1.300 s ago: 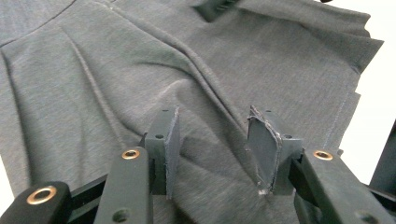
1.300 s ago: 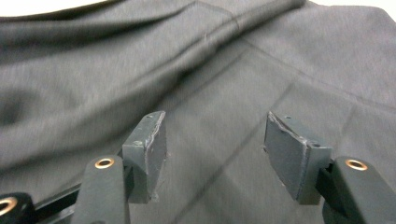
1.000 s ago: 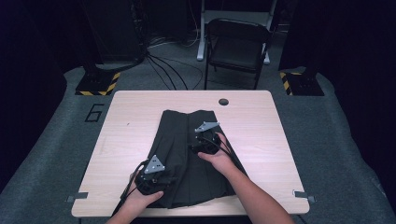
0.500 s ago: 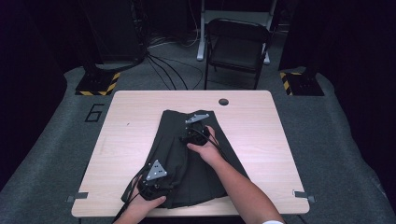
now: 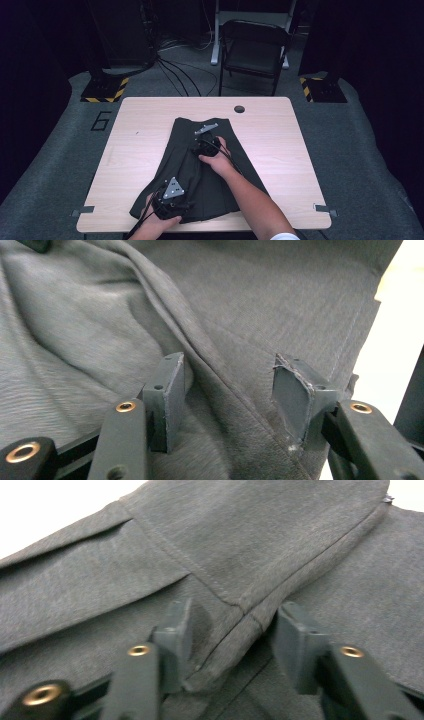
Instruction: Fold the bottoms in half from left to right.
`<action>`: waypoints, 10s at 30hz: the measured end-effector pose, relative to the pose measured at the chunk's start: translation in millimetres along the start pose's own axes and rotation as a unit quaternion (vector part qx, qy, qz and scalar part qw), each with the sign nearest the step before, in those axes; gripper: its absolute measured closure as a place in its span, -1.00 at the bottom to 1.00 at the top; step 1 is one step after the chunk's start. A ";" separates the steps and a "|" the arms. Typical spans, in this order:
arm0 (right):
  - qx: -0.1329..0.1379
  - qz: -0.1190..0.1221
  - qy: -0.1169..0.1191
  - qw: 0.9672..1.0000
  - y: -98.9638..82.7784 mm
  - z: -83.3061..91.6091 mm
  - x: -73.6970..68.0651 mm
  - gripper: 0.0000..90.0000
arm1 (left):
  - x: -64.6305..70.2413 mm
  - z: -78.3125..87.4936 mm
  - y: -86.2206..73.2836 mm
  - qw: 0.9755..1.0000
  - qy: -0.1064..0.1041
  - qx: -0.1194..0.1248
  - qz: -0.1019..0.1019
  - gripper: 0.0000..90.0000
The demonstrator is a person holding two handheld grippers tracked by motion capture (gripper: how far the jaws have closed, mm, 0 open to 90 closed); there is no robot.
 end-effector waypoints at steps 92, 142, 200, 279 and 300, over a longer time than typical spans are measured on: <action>0.115 0.078 -0.048 0.989 78.4 131.2 13.9 0.73 | 22.9 48.2 126.1 0.989 -0.060 0.132 -0.029 0.94; 0.027 -0.011 -0.108 0.994 -32.9 97.0 115.6 0.70 | 53.8 -117.2 134.2 0.992 -0.122 0.027 -0.019 0.91; -0.003 -0.064 -0.146 0.987 -61.1 94.0 138.8 0.35 | -25.1 -13.4 45.2 1.000 0.006 0.013 0.012 0.46; -0.003 -0.030 -0.118 0.993 -138.0 155.7 71.3 0.23 | -1.4 -13.3 22.7 0.997 -0.069 -0.021 0.025 0.25; 0.030 0.038 -0.056 0.997 -116.1 165.6 8.7 0.11 | -40.2 -4.6 49.4 0.996 -0.032 0.052 0.061 0.10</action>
Point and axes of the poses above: each handheld gripper's, and its own axes: z roughly backward along the jaws, y roughly out of its top, x roughly to its right, the point moved 1 cm from there along -z, roughly forward along the jaws, and after that the axes turned 1 degree about x, right-handed, at the moved point
